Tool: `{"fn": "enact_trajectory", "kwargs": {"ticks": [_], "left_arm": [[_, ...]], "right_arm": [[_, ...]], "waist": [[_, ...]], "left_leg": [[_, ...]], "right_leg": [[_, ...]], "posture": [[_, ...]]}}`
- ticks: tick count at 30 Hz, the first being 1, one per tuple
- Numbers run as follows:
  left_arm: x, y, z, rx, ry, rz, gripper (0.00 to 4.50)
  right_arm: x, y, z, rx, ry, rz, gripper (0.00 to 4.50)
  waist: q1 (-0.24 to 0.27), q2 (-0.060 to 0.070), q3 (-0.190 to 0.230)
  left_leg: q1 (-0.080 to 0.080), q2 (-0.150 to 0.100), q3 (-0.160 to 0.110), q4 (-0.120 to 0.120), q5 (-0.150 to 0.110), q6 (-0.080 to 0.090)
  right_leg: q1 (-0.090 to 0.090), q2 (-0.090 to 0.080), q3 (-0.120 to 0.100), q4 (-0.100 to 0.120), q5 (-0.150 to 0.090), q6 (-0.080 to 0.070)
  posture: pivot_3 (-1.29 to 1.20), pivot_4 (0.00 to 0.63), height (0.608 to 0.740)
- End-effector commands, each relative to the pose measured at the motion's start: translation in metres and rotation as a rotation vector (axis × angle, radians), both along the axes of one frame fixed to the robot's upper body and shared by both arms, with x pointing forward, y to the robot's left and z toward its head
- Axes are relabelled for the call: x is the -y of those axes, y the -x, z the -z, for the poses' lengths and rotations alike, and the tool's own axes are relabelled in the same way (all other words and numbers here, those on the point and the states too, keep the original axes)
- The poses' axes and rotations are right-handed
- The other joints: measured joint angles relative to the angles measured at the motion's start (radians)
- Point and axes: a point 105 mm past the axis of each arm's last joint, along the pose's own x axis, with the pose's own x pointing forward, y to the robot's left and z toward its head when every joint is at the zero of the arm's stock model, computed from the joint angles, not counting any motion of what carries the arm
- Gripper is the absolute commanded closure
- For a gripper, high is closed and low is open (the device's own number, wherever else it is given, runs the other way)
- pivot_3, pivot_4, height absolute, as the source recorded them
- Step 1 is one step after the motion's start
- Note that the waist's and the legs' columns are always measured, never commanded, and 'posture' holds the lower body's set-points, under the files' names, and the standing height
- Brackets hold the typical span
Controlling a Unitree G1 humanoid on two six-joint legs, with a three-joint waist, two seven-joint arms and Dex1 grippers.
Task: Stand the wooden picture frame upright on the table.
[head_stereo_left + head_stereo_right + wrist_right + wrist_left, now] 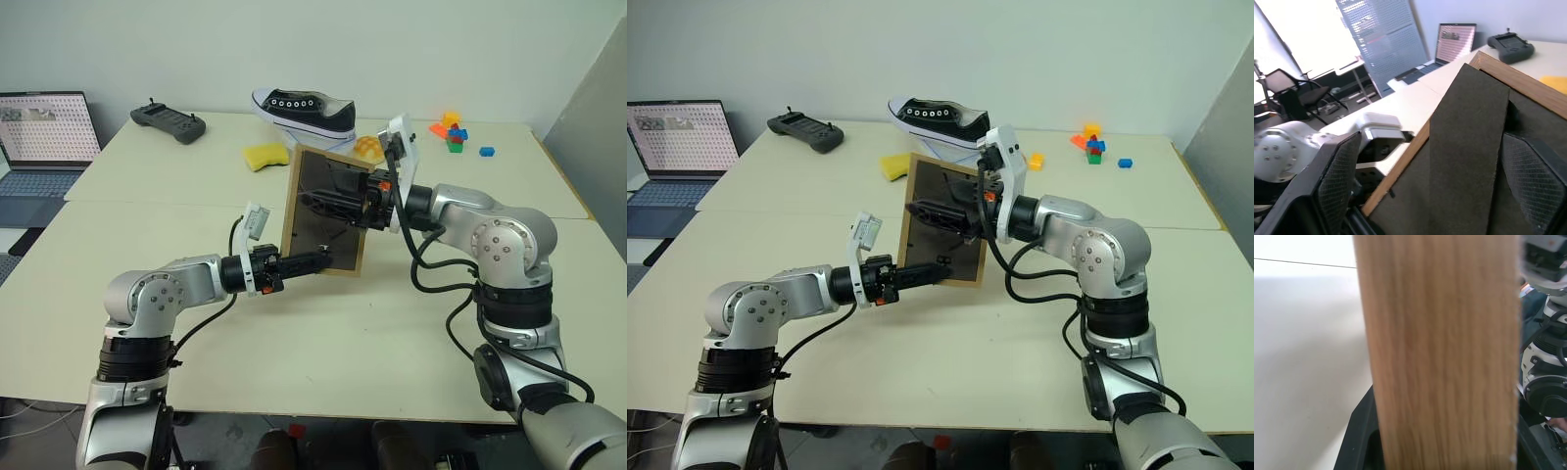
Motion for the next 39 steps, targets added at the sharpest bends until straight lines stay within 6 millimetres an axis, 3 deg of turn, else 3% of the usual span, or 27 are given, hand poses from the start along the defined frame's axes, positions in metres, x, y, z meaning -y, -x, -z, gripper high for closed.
{"fn": "enact_trajectory", "kwargs": {"ticks": [1,4,6,9,12,14,17,22,27,33,39], "left_arm": [[0.004,0.007,-0.022,0.068,0.055,0.036,3.17],[0.003,0.008,-0.02,-0.021,0.075,0.042,3.17],[0.005,0.008,-0.018,-0.072,0.086,0.045,3.17],[0.011,0.015,-0.018,-0.19,0.133,0.105,3.17],[0.008,0.019,-0.021,-0.27,0.182,0.14,3.17],[0.004,0.022,-0.024,-0.323,0.216,0.174,3.17],[0.004,0.033,-0.023,-0.352,0.177,0.237,3.17],[0.006,0.033,-0.033,-0.384,0.201,0.277,3.17],[0.012,0.039,-0.032,-0.411,0.203,0.298,3.17],[0.013,0.046,-0.026,-0.461,0.211,0.289,3.17],[0.011,0.044,-0.022,-0.469,0.212,0.258,3.17]], "right_arm": [[0.011,0.031,-0.002,0.004,-0.011,-0.143,0.01],[0.038,0.031,0.003,-0.003,0.003,-0.092,0.01],[0.046,0.031,0.005,-0.008,0.007,-0.076,0.01],[0.073,0.015,0.013,0.082,0.086,0.117,0.01],[0.104,-0.001,0.029,0.383,0.297,0.315,0.01],[0.126,-0.008,0.036,0.75,0.501,0.422,0.01],[0.137,-0.009,0.047,1.204,0.724,0.41,0.01],[0.121,-0.01,0.044,1.636,0.742,0.323,0.01],[0.097,-0.014,0.037,1.82,0.664,0.303,0.01],[0.072,-0.003,0.021,1.936,0.493,0.262,0.01],[0.071,0.007,0.025,1.947,0.441,0.202,1.16]], "waist": [[0.004,0.0,0.0],[0.005,0.0,0.0],[0.005,0.0,0.0],[0.004,0.0,0.0],[0.007,-0.001,0.001],[0.006,-0.002,0.001],[-0.002,-0.003,0.002],[-0.013,-0.003,0.002],[-0.012,-0.003,0.002],[-0.009,-0.003,0.002],[-0.002,-0.003,0.002]], "left_leg": [[0.0,0.0,0.0,0.0,0.0,0.0],[0.0,0.0,0.0,0.001,0.0,0.0],[-0.001,0.0,0.0,0.001,0.0,0.0],[0.0,0.0,0.0,0.001,0.0,0.0],[-0.002,0.0,0.0,0.001,0.0,0.001],[-0.002,-0.001,0.0,0.001,0.0,0.001],[-0.001,-0.001,0.001,0.001,0.0,0.0],[0.003,-0.001,0.003,0.001,0.002,-0.003],[0.004,-0.001,0.003,0.0,0.003,-0.005],[0.004,-0.001,0.002,0.001,0.003,-0.005],[0.004,-0.002,0.002,0.001,0.003,-0.005]], "right_leg": [[0.0,0.0,0.0,0.0,0.0,0.0],[0.0,0.0,0.0,0.0,0.0,0.0],[0.0,0.0,0.0,0.0,0.0,0.0],[0.0,0.001,0.0,0.0,0.0,0.0],[0.0,0.0,0.0,-0.001,0.0,0.0],[0.0,0.0,0.0,-0.002,0.0,0.001],[-0.001,0.0,0.001,-0.001,0.0,0.001],[0.0,0.0,0.004,0.001,0.0,0.001],[0.001,0.0,0.005,0.002,0.0,0.001],[0.001,-0.001,0.004,0.002,0.0,0.001],[0.002,-0.002,0.004,0.002,0.0,0.001]], "posture": [[0.0,0.15,0.74],[0.0,0.15,0.74],[0.0,0.15,0.74],[0.0,0.15,0.74],[0.0,0.15,0.74],[0.0,0.15,0.74],[0.0,0.15,0.74],[0.0,0.15,0.74],[0.0,0.15,0.74],[0.0,0.15,0.74],[0.0,0.15,0.74]]}}
